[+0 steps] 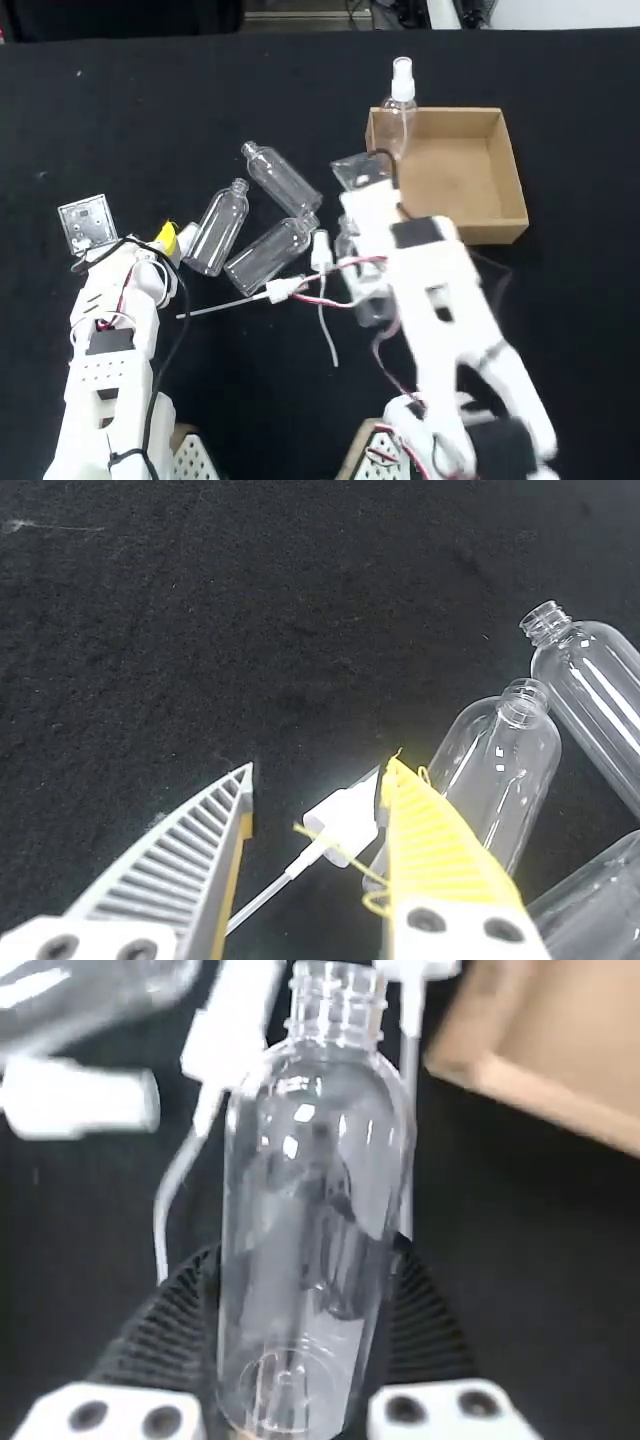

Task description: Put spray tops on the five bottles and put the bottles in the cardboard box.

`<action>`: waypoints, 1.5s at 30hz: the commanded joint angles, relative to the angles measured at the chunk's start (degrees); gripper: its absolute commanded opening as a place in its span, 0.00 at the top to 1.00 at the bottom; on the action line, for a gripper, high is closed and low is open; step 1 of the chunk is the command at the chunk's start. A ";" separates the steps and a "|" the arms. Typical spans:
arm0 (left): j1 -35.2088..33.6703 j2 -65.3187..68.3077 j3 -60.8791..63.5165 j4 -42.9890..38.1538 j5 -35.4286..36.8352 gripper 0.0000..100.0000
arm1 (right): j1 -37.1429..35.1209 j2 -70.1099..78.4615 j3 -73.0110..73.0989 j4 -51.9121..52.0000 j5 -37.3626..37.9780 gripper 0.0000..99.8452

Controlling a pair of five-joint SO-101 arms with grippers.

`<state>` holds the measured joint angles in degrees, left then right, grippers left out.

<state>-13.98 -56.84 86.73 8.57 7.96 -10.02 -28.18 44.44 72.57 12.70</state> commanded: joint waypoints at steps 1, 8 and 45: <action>-0.57 -0.70 -0.75 -0.88 0.44 0.80 | 10.02 -12.09 -2.07 10.64 12.31 0.96; -0.57 -0.70 -0.66 -0.79 0.44 0.80 | 43.25 -19.38 -1.71 14.42 42.64 0.96; -0.13 -0.70 -0.66 -0.79 0.44 0.80 | 51.43 8.57 -16.57 18.81 41.76 0.67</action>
<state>-13.98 -56.84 86.73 8.57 7.96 45.01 -20.00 32.75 86.55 57.19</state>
